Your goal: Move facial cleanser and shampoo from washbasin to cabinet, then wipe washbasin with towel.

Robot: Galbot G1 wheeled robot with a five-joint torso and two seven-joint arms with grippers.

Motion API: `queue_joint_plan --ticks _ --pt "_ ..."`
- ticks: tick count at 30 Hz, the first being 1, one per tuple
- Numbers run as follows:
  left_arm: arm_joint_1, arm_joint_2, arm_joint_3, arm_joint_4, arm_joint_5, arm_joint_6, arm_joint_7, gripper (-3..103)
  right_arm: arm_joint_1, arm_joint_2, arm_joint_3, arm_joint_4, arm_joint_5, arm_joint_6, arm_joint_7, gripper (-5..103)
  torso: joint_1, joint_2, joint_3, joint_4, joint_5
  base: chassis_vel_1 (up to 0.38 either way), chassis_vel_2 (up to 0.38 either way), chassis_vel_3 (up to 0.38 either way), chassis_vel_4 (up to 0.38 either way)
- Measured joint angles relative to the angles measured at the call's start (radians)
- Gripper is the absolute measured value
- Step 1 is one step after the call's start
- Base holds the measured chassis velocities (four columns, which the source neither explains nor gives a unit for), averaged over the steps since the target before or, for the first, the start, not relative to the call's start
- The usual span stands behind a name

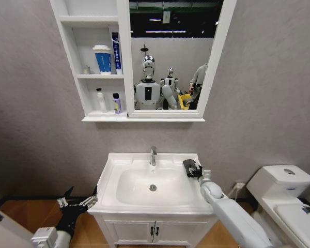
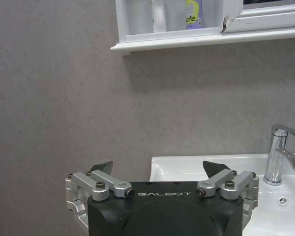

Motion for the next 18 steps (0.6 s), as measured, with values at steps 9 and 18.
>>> queue_joint_plan --ticks 9,18 --pt "0.000 0.000 0.000 0.000 0.000 0.000 0.000 100 -0.306 -0.074 0.245 0.321 -0.119 0.107 0.042 100 0.000 0.000 0.000 0.0000 0.0000 0.000 0.000 0.000 0.000" --pt "0.000 0.000 0.000 0.000 0.000 0.000 0.000 100 -0.921 0.000 0.629 0.830 -0.092 0.053 -0.006 100 0.000 0.000 0.000 -0.0004 -0.0003 0.000 0.000 0.000 0.000"
